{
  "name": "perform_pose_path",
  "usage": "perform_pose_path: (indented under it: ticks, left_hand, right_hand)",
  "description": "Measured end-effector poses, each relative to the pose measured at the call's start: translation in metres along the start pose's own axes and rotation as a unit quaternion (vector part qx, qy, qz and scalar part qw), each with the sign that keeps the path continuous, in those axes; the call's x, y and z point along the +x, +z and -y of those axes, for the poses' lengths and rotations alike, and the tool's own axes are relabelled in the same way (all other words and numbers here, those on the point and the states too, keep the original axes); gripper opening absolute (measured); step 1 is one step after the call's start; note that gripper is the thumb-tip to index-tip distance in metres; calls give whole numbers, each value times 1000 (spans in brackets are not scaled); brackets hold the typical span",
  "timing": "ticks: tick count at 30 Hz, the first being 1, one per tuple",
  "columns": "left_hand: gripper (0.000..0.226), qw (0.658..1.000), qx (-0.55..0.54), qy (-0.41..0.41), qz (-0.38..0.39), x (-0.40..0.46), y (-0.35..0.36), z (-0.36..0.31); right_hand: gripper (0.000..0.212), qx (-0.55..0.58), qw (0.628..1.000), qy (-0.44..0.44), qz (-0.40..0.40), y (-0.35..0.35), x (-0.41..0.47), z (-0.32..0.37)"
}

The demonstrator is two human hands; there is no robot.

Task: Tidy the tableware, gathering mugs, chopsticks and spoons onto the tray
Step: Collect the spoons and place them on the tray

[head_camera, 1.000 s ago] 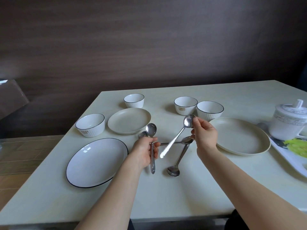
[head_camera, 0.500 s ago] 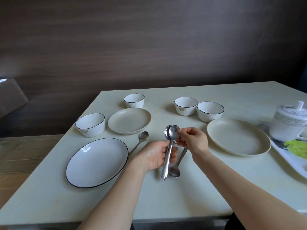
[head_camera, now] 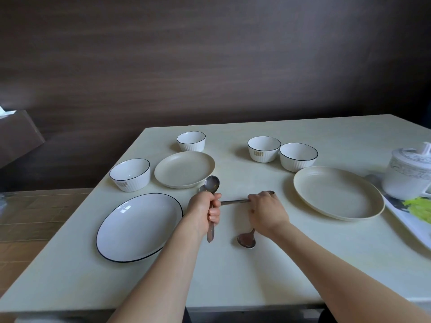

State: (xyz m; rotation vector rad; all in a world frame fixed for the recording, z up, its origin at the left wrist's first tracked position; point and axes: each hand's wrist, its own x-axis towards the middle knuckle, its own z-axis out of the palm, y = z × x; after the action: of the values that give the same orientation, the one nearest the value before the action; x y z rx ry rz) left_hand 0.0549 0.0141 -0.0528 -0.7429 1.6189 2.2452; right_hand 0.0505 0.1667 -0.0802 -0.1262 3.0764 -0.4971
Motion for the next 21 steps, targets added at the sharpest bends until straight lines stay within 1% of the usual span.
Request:
perform_pose_path:
  ticks: [3, 7, 11, 16, 19, 21]
  left_hand:
    - [23, 1000, 5, 2, -7, 1, 1, 1]
    - [20, 1000, 15, 12, -16, 2, 1, 1]
    - [22, 999, 30, 16, -16, 2, 1, 1]
    - [21, 999, 29, 17, -18, 3, 0, 2]
    - [21, 999, 35, 14, -17, 3, 0, 2]
    - [21, 999, 39, 12, -15, 2, 1, 3]
  right_hand:
    - [35, -34, 999, -26, -3, 4, -2, 2]
    - [49, -67, 996, -61, 7, 7, -4, 3]
    - [39, -85, 993, -85, 9, 6, -4, 6]
    - [47, -58, 995, -81, 21, 3, -6, 11]
    - [45, -29, 997, -74, 12, 1, -6, 13]
    - [44, -44, 997, -61, -8, 1, -5, 13]
